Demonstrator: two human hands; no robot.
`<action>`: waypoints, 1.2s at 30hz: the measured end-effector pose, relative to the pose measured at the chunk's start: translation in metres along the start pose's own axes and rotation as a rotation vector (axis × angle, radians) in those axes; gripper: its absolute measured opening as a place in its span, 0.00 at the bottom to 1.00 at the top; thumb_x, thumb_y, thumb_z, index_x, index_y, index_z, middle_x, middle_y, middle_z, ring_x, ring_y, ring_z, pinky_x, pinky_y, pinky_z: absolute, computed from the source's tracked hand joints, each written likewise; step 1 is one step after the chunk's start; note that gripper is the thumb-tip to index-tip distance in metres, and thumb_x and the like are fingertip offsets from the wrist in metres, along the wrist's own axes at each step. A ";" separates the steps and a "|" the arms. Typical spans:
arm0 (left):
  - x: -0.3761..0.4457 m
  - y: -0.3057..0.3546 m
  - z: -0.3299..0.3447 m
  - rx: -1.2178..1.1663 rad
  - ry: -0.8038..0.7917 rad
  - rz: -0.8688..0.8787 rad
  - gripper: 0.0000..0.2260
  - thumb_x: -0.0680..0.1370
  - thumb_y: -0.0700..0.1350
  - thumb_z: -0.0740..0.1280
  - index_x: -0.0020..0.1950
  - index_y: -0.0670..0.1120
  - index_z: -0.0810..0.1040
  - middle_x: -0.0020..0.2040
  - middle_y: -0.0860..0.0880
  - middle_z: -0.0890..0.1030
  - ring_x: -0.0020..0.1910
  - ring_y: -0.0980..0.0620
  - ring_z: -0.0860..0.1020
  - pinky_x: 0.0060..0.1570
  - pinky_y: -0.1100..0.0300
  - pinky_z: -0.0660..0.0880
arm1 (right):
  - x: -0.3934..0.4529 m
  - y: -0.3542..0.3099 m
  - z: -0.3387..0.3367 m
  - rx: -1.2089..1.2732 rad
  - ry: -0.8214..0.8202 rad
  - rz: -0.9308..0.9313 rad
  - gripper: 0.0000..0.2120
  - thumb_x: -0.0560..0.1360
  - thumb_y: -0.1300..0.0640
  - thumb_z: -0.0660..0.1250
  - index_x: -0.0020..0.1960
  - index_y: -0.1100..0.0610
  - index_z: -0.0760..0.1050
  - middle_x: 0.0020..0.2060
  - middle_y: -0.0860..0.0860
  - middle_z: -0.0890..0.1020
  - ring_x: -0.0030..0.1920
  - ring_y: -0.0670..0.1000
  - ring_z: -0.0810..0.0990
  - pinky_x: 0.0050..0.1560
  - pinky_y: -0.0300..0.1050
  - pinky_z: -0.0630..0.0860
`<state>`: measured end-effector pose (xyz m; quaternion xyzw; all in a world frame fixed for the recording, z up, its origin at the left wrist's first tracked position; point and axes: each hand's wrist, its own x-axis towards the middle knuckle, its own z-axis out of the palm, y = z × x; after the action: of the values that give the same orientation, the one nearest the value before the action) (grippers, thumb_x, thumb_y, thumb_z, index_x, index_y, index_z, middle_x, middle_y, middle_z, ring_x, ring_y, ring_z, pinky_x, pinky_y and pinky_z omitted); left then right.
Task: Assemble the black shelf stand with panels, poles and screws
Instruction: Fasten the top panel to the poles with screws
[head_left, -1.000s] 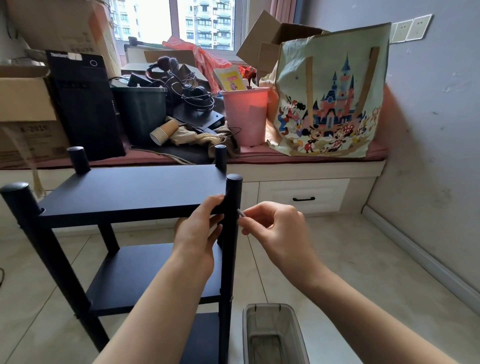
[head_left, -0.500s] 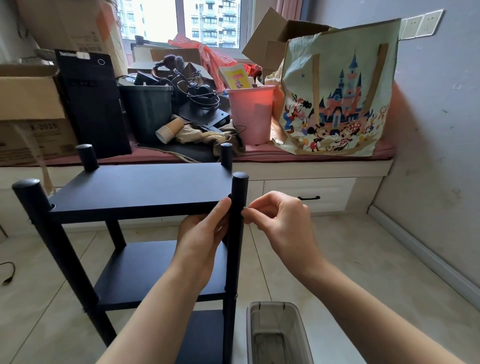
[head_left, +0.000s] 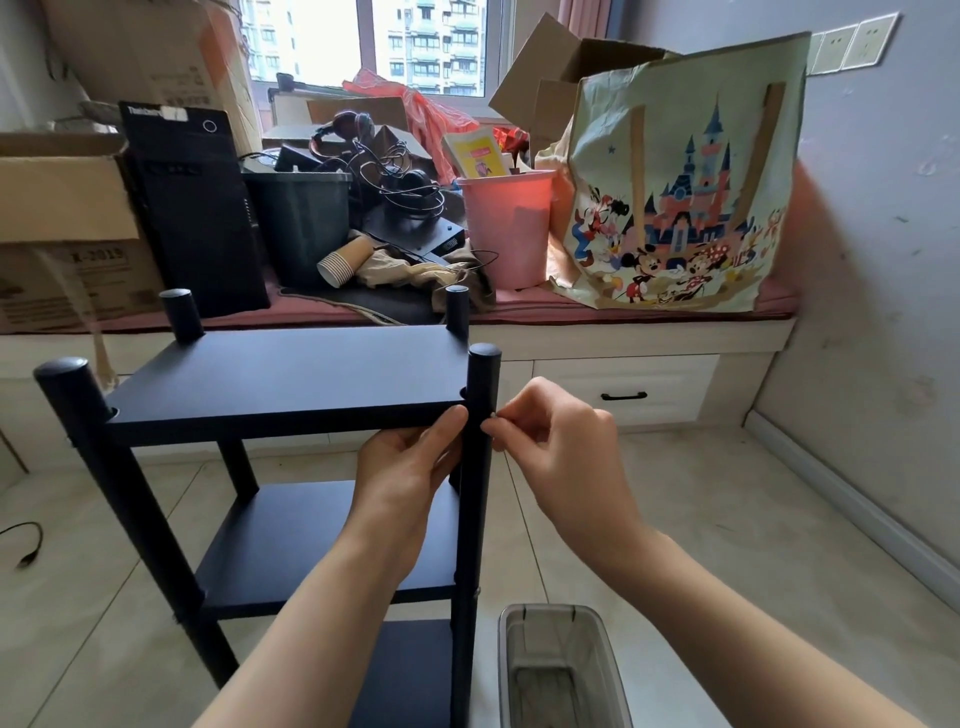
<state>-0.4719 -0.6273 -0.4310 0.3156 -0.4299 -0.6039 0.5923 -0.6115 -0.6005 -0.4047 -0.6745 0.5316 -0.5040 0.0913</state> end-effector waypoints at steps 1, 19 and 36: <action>0.000 0.000 0.000 0.011 0.006 0.002 0.18 0.72 0.46 0.70 0.58 0.38 0.82 0.54 0.42 0.86 0.57 0.45 0.84 0.65 0.50 0.75 | 0.000 0.000 -0.001 0.012 -0.009 0.010 0.07 0.75 0.57 0.73 0.43 0.58 0.78 0.33 0.48 0.83 0.36 0.43 0.81 0.38 0.30 0.74; 0.002 -0.002 -0.002 0.084 0.013 0.028 0.18 0.73 0.48 0.69 0.59 0.40 0.82 0.53 0.44 0.86 0.55 0.47 0.84 0.62 0.52 0.76 | 0.003 -0.007 -0.007 0.222 -0.015 0.183 0.10 0.72 0.53 0.76 0.40 0.58 0.79 0.30 0.49 0.84 0.32 0.42 0.82 0.36 0.31 0.74; -0.002 -0.001 0.001 0.099 0.038 0.016 0.10 0.80 0.43 0.66 0.57 0.41 0.83 0.53 0.44 0.86 0.55 0.47 0.84 0.64 0.51 0.75 | 0.004 -0.004 -0.012 0.463 -0.113 0.364 0.03 0.77 0.62 0.69 0.47 0.61 0.82 0.38 0.54 0.87 0.35 0.41 0.83 0.40 0.36 0.77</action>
<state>-0.4729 -0.6251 -0.4314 0.3524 -0.4507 -0.5709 0.5888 -0.6190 -0.5974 -0.3938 -0.5562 0.5090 -0.5489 0.3609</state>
